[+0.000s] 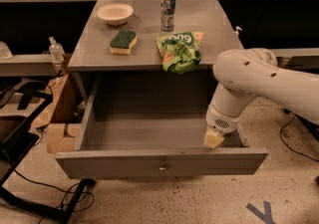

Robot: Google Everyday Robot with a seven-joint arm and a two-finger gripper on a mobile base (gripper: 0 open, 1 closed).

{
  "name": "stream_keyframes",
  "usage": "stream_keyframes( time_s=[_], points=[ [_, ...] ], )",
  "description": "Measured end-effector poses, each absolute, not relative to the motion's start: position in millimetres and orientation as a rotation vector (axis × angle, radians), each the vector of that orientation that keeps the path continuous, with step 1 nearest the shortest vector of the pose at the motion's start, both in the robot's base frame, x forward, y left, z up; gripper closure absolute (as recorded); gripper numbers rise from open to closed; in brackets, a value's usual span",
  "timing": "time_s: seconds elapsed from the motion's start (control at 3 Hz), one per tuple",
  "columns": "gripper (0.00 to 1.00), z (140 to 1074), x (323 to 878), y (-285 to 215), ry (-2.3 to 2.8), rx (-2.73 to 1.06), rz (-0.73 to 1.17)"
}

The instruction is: Open top drawer

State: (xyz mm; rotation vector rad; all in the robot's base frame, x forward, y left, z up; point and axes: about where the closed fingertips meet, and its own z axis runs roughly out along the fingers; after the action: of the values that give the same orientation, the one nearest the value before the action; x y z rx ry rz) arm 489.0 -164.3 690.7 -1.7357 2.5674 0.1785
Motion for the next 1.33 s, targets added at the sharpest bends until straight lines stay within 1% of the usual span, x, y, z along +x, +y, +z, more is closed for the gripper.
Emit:
stream_keyframes(
  time_s=[0.33, 1.33],
  points=[
    [0.85, 690.6, 488.4, -164.0, 2.567, -1.738, 0.178],
    [0.15, 690.2, 486.8, -163.6, 2.567, -1.742, 0.177]
  ],
)
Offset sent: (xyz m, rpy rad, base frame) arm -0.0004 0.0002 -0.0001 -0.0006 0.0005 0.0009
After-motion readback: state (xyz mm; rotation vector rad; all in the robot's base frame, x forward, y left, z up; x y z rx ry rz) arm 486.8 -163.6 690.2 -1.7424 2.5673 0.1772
